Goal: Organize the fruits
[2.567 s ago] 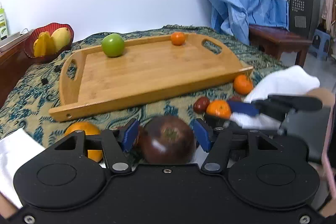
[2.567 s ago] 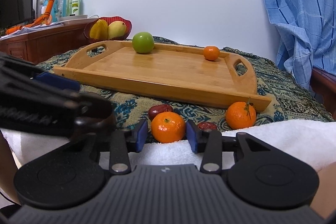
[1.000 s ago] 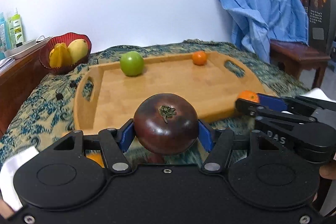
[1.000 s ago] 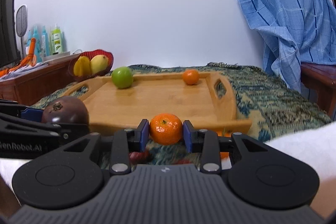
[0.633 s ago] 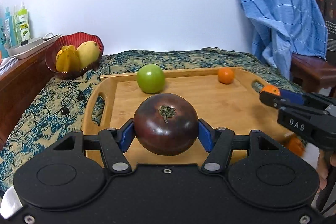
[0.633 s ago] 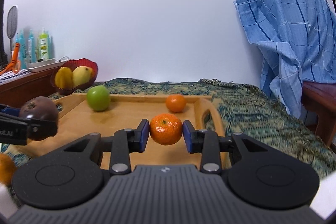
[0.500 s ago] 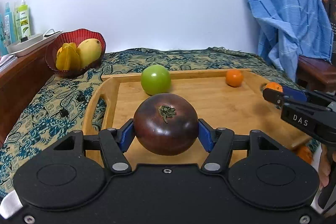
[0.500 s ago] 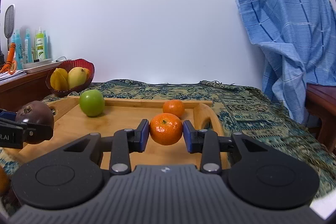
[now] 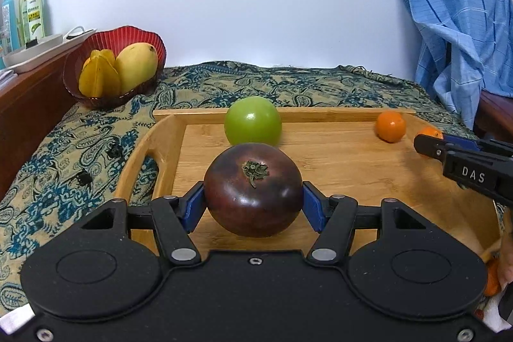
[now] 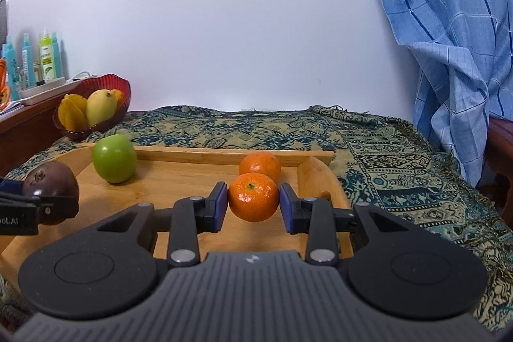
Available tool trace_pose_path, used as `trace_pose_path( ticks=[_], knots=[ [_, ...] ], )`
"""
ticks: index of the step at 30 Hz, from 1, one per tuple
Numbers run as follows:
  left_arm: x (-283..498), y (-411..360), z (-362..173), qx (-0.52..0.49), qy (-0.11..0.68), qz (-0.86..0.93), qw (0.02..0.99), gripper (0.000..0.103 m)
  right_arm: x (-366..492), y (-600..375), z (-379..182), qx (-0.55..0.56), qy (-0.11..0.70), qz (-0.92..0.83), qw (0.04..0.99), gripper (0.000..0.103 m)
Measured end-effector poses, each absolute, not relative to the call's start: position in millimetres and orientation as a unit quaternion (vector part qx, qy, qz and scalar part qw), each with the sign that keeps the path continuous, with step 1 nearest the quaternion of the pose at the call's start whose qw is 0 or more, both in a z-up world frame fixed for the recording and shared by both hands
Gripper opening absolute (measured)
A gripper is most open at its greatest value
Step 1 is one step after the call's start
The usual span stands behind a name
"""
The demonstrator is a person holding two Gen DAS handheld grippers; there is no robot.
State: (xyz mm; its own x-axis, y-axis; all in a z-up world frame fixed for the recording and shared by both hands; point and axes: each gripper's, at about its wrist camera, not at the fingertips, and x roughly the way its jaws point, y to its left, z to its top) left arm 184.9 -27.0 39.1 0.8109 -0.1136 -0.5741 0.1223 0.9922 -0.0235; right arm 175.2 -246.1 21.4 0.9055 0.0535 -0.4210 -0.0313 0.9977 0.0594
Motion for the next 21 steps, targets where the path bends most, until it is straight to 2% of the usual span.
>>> trace_pose_path(
  ticks=[5, 11, 21],
  knots=[
    [194.6, -28.5, 36.9, 0.006, 0.304, -0.060, 0.951, 0.060, 190.4, -250.7, 17.7, 0.051, 0.250, 0.020, 0.967, 0.040],
    [204.4, -31.0, 35.2, 0.005, 0.307, -0.059, 0.950, 0.060, 195.2, -242.3, 19.6, 0.022, 0.253, 0.030, 0.967, 0.040],
    [215.6, -33.4, 27.6, 0.003, 0.314, -0.059, 0.947, 0.060, 208.8, -246.4, 15.6, 0.036, 0.285, 0.026, 0.957, 0.040]
  ],
)
